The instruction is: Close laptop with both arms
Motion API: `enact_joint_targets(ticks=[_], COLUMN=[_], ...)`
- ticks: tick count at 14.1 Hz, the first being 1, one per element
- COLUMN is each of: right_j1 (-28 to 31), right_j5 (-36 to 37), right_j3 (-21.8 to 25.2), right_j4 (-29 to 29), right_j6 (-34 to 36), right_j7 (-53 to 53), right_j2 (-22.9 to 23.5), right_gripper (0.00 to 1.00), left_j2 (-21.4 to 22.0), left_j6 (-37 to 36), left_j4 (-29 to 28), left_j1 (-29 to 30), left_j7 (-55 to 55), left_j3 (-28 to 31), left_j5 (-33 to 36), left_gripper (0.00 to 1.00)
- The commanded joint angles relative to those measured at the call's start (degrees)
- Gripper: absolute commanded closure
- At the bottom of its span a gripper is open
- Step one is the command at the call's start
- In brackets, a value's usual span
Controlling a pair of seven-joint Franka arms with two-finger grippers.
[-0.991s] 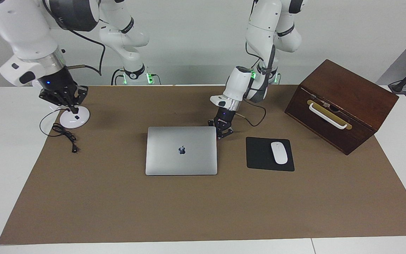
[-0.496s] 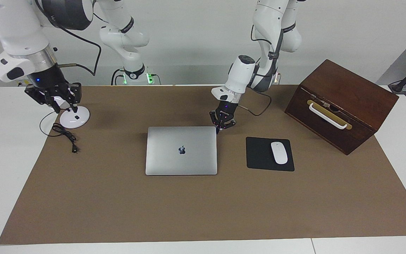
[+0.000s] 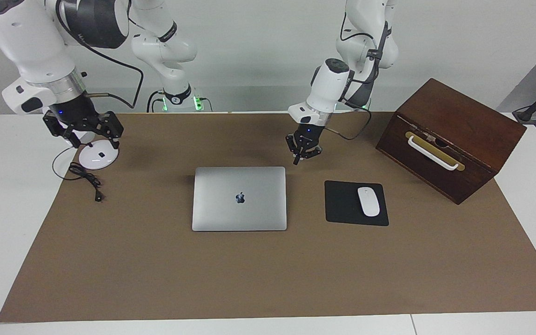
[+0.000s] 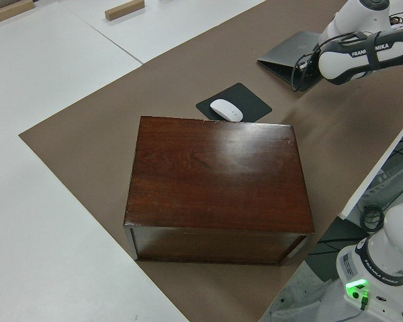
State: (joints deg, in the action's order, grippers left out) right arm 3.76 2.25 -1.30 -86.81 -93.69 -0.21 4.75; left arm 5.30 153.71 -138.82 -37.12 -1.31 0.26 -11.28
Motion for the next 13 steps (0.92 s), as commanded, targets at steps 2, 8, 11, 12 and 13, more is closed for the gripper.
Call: enact_joint_targets(ticks=[2, 8, 11, 12, 13], right_j1=[1.43, 1.34, 1.34, 1.34, 1.34], right_j5=[-1.37, -1.37, -1.37, -1.37, -1.37], right_j3=[-0.72, -0.72, -0.72, -0.72, -0.72], right_j4=[-5.21, -8.03, -7.76, -7.76, -7.85], right_j6=[-2.98, -3.52, -3.61, -3.61, -3.69], right_j7=[0.39, 0.56, 0.39, 0.47, 0.47], right_j2=[-3.17, -4.75, -4.66, -4.66, -4.66], right_gripper=[0.00, 0.00, 0.00, 0.00, 0.00], left_j2=[4.09, 9.37, 9.73, 9.73, 9.73], left_j6=[-11.90, -26.77, -33.62, -36.43, -38.98], left_j4=[3.55, 9.61, 14.26, 16.63, 18.74], left_j1=[3.71, 12.67, 16.72, 18.30, 19.88], left_j7=[-0.53, -2.99, -4.49, -4.58, -4.58], left_j3=[0.09, 0.18, 0.18, 0.18, 0.18], left_j5=[-0.94, -0.24, 4.22, 5.55, 6.00], left_gripper=[1.00, 1.00, 1.00, 1.00, 1.00])
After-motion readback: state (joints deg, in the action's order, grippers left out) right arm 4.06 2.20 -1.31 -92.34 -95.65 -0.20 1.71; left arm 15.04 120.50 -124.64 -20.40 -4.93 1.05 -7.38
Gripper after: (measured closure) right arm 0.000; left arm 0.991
